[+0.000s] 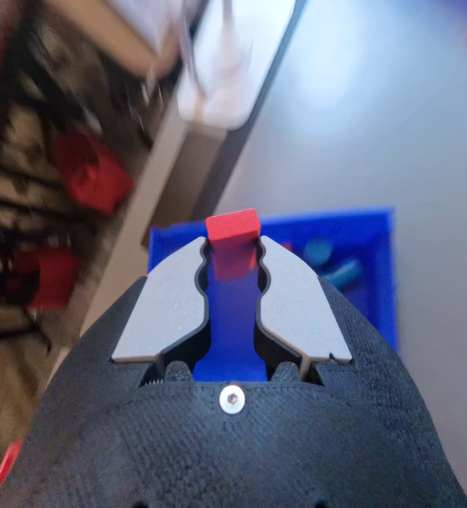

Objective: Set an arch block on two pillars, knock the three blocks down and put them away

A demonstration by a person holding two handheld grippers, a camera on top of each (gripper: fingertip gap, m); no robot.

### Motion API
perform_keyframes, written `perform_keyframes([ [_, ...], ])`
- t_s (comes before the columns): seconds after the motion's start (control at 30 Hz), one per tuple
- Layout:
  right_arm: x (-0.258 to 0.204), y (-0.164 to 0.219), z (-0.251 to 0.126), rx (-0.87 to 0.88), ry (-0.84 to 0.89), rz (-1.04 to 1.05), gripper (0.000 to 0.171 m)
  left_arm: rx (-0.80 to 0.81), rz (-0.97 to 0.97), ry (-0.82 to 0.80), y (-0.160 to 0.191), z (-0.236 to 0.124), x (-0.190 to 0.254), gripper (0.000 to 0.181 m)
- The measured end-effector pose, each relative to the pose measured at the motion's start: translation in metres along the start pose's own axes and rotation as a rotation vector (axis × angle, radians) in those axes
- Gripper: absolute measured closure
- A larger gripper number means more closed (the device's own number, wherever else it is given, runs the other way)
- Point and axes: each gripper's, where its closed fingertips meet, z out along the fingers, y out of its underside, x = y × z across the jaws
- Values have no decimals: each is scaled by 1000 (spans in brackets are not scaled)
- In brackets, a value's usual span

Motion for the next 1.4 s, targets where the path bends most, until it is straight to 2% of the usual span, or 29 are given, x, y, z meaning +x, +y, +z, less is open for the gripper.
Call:
perform_keyframes([
  [0.1, -1, -6, 5, 23, 5, -2, 133, 469, -2, 52, -105, -50, 65, 149],
  [0.17, -3, -11, 8, 43, 18, -17, 134, 706, -18, 147, -148, -64, 122, 148],
  [0.27, -3, -22, 13, 84, 55, -39, 133, 937, -90, 343, -174, -50, 200, 149],
  [0.37, -2, -28, 17, 121, 99, -55, 132, 1034, -177, 542, -177, -19, 257, 149],
  [0.47, -8, -27, 27, 144, 56, -40, 123, 1006, -186, 632, -171, 9, 293, 149],
  [0.63, -13, -17, 54, 121, 30, -28, 117, 983, -171, 710, -165, 24, 326, 149],
  [0.7, -17, -14, 63, 113, 17, -24, 121, 994, -181, 720, -167, 23, 329, 149],
  [0.77, -19, -11, 69, 101, 21, -36, 137, 989, -176, 724, -167, 23, 331, 149],
  [0.87, -17, -5, 71, 58, 46, -67, 138, 948, -141, 709, -164, 28, 332, 149],
  [1.07, -9, 13, 73, -67, 91, -84, 138, 631, -23, 684, -149, 44, 335, 148],
  [1.2, -7, 23, 79, -120, 102, -79, 138, 430, 142, 556, -135, 56, 337, 142],
  [1.4, -4, 29, 83, -154, 121, -79, 138, 314, 184, 499, -130, 64, 336, 142],
])
